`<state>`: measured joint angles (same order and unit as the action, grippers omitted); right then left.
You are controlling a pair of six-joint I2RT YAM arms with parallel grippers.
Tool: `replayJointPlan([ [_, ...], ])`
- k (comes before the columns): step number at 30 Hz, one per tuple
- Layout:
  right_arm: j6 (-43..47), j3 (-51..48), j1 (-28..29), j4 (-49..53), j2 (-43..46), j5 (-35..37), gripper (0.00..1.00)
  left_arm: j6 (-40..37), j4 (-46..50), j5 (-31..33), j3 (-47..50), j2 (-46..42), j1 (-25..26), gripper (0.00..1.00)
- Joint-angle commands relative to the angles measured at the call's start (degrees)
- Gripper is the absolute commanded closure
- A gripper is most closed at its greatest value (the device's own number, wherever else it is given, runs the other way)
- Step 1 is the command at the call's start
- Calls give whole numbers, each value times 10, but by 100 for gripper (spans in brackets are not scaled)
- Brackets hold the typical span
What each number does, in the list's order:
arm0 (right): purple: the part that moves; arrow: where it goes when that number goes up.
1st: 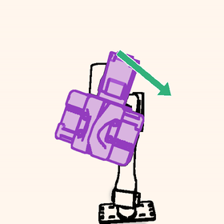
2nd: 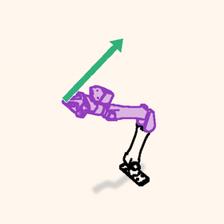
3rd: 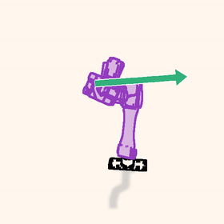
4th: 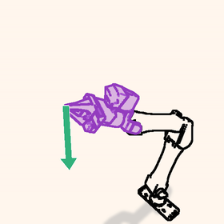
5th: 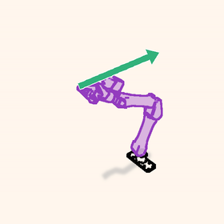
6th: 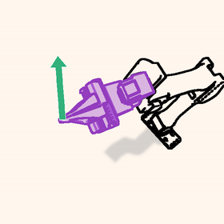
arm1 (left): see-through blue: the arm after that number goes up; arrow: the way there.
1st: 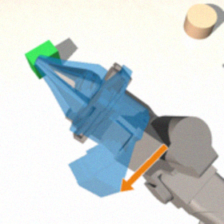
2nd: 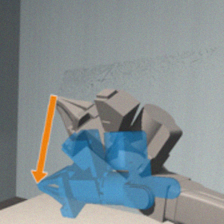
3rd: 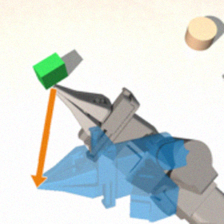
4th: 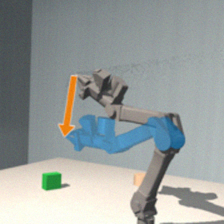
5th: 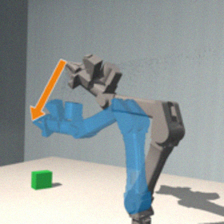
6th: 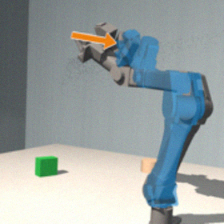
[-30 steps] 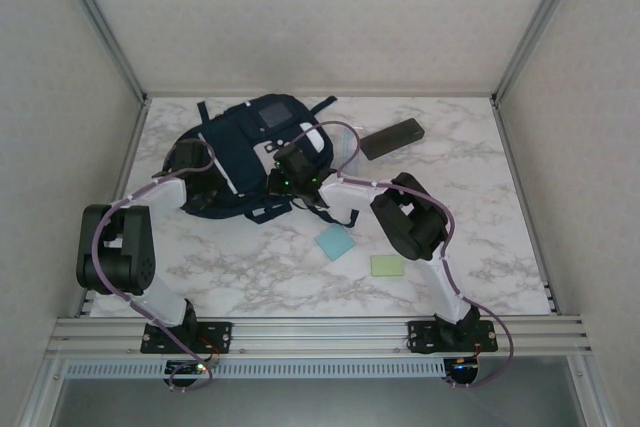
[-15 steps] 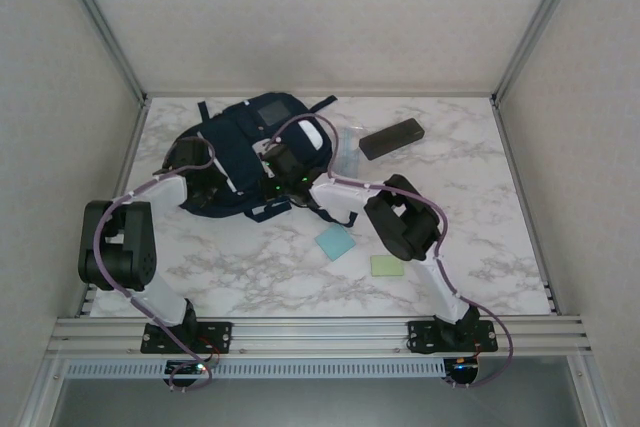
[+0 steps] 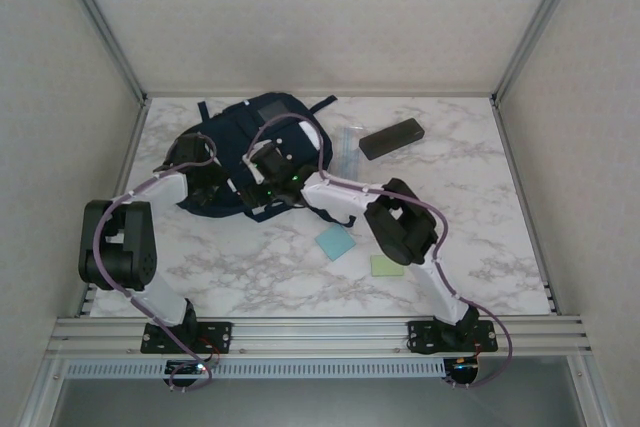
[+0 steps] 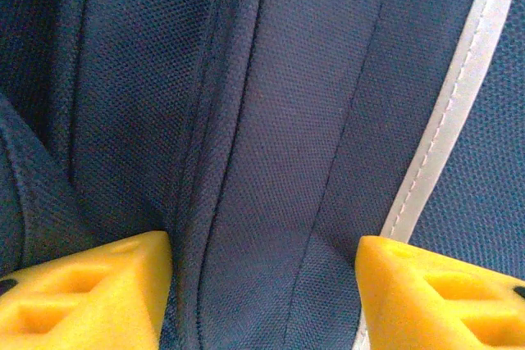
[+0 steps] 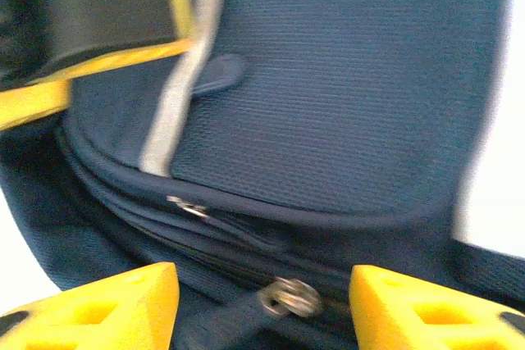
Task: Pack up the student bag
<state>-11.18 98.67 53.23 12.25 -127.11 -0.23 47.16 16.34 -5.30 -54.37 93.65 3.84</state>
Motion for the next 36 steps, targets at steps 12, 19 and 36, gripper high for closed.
replayJointPlan([
  [12,-219,-55,-117,185,102,57,30,-192,200,-12,-121,-40,127,40],
  [19,-269,-83,-146,158,88,16,30,-227,252,0,-160,-15,158,43],
  [36,-339,-107,-165,73,47,-61,32,-234,267,11,-215,-2,234,39],
])
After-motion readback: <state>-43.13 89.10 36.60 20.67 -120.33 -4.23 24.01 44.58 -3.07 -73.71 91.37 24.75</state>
